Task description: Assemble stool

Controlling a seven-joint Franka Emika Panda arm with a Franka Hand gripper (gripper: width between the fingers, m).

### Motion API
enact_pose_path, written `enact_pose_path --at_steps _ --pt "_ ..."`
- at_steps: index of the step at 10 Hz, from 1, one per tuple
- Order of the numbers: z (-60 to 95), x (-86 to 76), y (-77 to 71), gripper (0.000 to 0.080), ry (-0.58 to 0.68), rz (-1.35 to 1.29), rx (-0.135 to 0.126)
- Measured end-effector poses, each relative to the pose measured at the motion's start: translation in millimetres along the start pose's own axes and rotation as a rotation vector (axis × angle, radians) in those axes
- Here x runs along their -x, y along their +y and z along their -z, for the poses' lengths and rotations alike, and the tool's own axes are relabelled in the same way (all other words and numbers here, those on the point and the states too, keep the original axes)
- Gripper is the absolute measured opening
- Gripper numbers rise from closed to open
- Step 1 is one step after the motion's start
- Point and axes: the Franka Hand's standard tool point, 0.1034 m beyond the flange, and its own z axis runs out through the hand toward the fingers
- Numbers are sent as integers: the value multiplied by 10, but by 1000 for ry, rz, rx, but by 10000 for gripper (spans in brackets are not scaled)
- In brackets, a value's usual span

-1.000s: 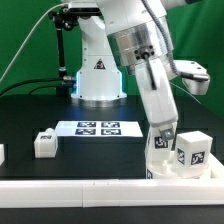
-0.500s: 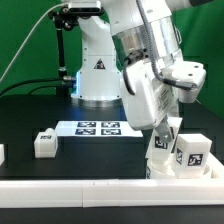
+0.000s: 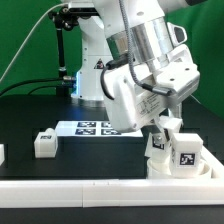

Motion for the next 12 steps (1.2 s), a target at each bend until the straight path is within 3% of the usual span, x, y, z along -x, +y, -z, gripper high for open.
enact_pose_path --at_steps 1,2,3,4,5,7,10,12 --pt "0 1 1 337 0 7 0" --pt "4 10 6 535 -1 43 2" --pt "68 66 32 631 -7 122 11" --pt "160 122 68 631 -16 236 19" --pt "228 157 140 644 -11 388 48" --pt "233 184 262 649 -4 636 89" --pt "225 167 248 649 -12 833 88" --pt "335 212 213 649 12 1157 124"
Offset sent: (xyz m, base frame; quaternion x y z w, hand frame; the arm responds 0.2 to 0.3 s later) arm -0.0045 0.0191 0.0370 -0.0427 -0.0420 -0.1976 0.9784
